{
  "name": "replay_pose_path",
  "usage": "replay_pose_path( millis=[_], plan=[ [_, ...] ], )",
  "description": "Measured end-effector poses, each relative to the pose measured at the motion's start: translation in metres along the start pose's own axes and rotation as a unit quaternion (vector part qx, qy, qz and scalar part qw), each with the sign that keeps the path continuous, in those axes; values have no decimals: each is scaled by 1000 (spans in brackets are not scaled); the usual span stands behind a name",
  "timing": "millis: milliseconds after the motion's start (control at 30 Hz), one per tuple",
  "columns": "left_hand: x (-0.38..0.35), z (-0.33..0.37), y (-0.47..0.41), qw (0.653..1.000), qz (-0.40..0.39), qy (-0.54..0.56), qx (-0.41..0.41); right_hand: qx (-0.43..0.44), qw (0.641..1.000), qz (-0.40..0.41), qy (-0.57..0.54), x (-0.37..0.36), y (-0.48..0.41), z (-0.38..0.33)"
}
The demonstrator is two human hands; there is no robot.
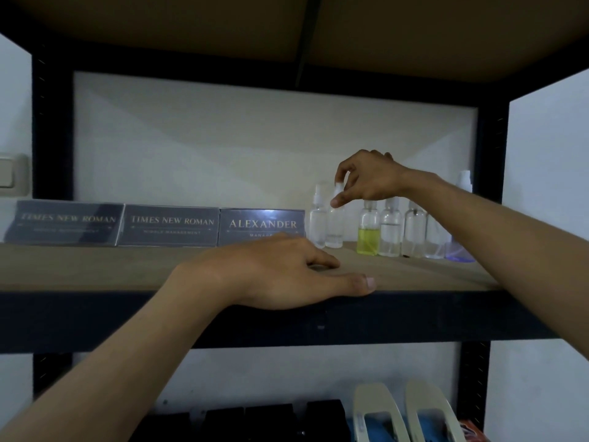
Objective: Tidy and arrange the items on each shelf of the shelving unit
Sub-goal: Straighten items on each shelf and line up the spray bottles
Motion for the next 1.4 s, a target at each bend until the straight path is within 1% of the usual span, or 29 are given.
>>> replay_pose_path(
  millis=[333,567,767,967,1000,1100,1167,1400],
  plan=[
    [0,1,1,1000,-2,6,4,-4,997,-65,-45,12,1,0],
    [0,-1,0,1000,1,5,-2,-10,993,-106,-51,14,-3,-2],
    [-1,-1,1,1000,-3,2,-1,3,990,-125,-64,12,-3,-12],
    [-1,-1,1,1000,-4,2,2,-18,992,-105,-60,4,-3,-8],
    [-1,0,2,1000,-3,2,3,-26,993,-108,-50,5,-4,-8],
    [-1,0,2,1000,-2,2,5,-40,993,-98,50,9,-7,-7],
    [-1,1,3,1000,-1,2,6,-40,991,-97,87,11,-8,-9],
    [0,1,4,1000,-3,-5,13,-32,993,-96,60,6,-10,-12]
  ],
)
Point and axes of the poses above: each hand's wrist, its own y-axis away from the middle knuckle, its own x-axis out of the back of the hand, z = x × y, the point moved 3 cm from there along -y, towards the middle knuckle, and after that the axes turned 4 degrees about x, right-handed, at the moved point
